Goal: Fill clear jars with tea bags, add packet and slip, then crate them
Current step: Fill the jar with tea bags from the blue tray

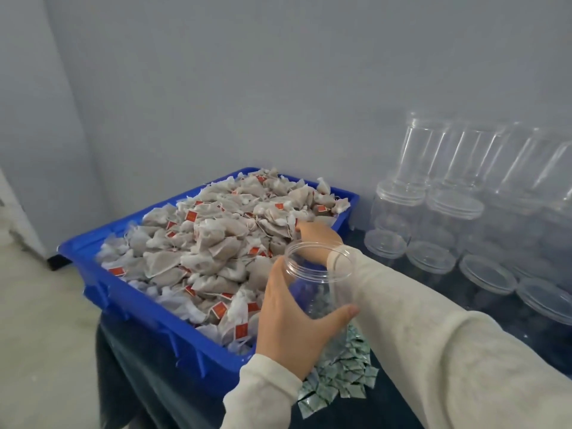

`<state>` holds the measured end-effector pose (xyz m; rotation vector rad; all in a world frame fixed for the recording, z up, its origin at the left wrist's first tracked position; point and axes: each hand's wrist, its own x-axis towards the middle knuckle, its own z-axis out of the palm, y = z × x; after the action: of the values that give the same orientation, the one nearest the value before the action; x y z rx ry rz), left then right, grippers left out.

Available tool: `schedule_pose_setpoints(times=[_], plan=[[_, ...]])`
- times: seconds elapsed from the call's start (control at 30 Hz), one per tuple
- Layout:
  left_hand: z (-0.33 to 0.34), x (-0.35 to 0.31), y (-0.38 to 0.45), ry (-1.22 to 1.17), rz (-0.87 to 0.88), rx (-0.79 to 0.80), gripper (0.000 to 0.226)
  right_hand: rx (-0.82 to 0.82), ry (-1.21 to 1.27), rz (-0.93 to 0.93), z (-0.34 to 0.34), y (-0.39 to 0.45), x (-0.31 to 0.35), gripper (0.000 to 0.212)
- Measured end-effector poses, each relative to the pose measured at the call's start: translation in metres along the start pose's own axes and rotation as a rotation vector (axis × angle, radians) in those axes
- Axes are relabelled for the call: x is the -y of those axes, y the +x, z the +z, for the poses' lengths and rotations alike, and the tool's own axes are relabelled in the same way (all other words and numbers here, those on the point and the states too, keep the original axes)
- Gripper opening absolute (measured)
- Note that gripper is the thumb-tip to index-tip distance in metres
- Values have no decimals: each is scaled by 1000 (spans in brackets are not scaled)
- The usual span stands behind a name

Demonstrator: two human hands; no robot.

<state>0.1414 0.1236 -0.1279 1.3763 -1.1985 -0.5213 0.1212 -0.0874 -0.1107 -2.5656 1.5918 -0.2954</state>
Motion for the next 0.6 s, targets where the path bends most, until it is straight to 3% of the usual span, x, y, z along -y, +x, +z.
schedule_pose_setpoints(times=[0.1,0.2,0.37,0.6], plan=[[-1,-2,2,-10,0,-8,89,16,-27,12,8,10,-2,11],[-2,-3,3,-4,-7,-9,87,-5,-20,-17,10,12,-10,11],[0,1,1,-15,-39,47,122,-139,319,-115,-18,-12,-18,17],[-1,-1,-1,-7,-56,58,133,-166,803,-72,-101,-53,-17,7]])
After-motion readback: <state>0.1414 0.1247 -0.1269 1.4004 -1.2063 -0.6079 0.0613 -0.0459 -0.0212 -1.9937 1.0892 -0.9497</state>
